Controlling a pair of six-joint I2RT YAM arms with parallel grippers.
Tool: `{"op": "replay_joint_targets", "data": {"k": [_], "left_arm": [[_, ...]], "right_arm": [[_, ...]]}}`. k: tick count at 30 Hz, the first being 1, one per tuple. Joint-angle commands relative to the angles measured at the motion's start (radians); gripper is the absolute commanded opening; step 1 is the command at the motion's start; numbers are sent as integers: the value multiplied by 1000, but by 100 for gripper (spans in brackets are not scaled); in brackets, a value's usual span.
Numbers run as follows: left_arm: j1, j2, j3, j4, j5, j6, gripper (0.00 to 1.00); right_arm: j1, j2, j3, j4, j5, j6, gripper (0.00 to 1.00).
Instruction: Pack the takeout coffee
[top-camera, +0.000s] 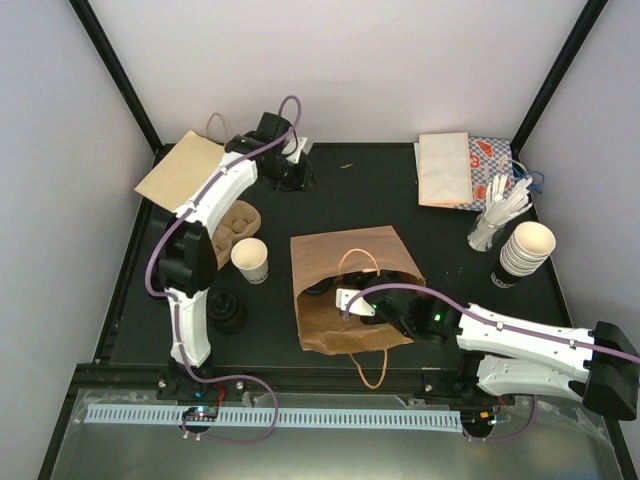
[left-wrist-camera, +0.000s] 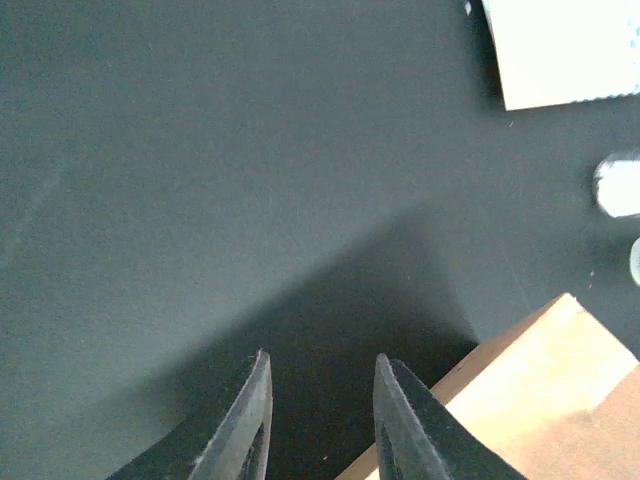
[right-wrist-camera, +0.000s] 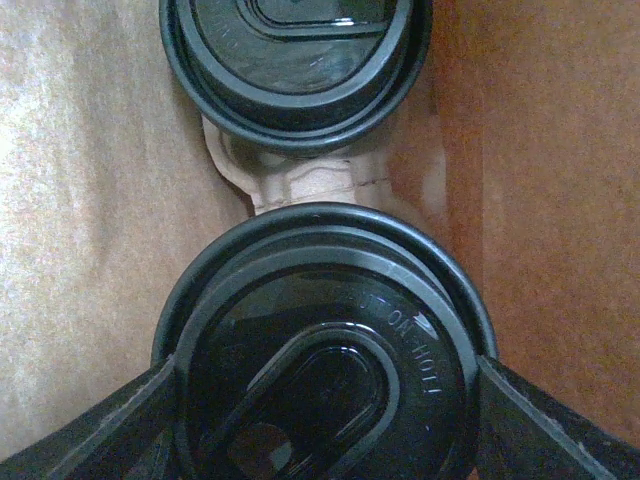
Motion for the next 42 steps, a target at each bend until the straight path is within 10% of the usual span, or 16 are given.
{"op": "replay_joint_targets", "data": {"k": [1, 6, 42], "left_arm": [[-23, 39, 49, -26, 68, 15, 28], [-33, 105, 57, 3, 140, 27, 2], [-40, 311, 6, 91, 336, 41, 2]], "right_arm": [[5, 1, -10, 46, 9, 12, 57], [5, 16, -8, 57, 11, 17, 57], [5, -25, -37, 11, -13, 63, 57]]}}
